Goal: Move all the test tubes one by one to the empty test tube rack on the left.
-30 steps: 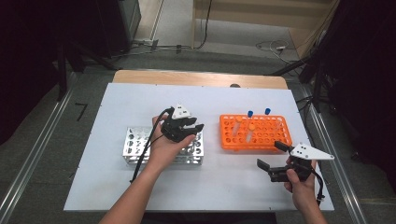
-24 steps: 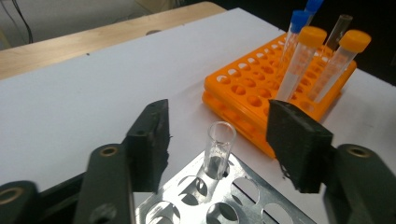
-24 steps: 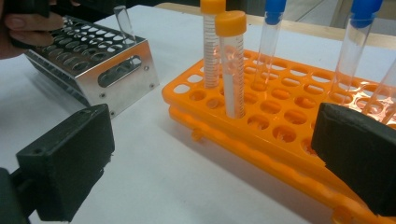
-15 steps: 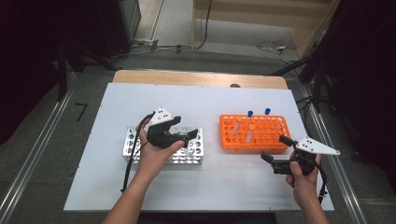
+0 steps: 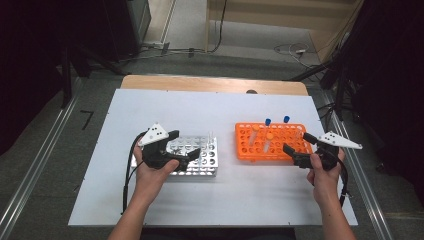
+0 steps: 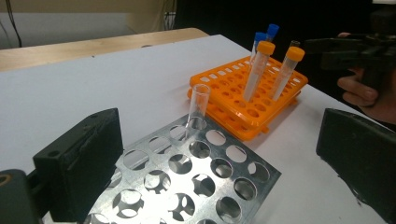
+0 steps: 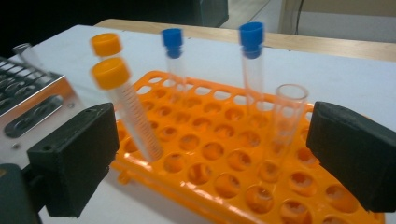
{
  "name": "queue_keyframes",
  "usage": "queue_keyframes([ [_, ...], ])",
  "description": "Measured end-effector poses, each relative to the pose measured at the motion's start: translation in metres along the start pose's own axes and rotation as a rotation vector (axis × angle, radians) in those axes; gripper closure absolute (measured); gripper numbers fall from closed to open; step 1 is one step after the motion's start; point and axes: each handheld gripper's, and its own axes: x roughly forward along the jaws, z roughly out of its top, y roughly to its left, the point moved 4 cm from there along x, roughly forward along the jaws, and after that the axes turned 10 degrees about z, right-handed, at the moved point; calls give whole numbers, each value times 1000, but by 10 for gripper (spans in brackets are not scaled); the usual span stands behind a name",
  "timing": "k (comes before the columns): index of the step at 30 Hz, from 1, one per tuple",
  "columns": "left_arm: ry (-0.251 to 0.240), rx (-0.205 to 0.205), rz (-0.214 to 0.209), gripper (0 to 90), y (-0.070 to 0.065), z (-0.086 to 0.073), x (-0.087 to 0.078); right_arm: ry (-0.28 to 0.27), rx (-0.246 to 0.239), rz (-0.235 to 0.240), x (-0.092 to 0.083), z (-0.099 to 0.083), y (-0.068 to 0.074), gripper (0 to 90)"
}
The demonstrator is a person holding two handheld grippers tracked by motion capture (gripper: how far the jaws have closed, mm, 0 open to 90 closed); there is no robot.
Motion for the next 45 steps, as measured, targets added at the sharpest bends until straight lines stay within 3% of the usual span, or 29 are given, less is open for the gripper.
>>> queue_keyframes([
  [7,-13,-21,-9,0,3,-6,-7,12,37,-7,7,-3,-19,36],
  [10,-13,-25,-8,0,5,-8,-9,1,60,-14,9,-12,-26,138],
  [15,-7,-7,-2,0,5,-9,-10,37,70,-41,16,-17,-30,348],
  [18,0,5,0,0,7,-10,-10,59,70,-44,19,-21,-28,431],
  [21,-13,-11,5,0,10,-10,-12,79,41,-58,21,-24,-27,488],
  [24,-17,-16,12,0,12,-9,-13,72,51,-102,22,-27,-31,552],
  [27,-15,-17,14,0,13,-10,-13,60,51,-116,21,-28,-33,605],
  [32,-10,-17,11,0,12,-11,-12,55,30,-107,22,-30,-29,664],
  [36,-5,-13,9,0,11,-12,-11,49,15,-136,23,-31,-31,737],
  [45,-9,-11,9,0,10,-11,-12,2,21,-129,14,-20,-28,740],
])
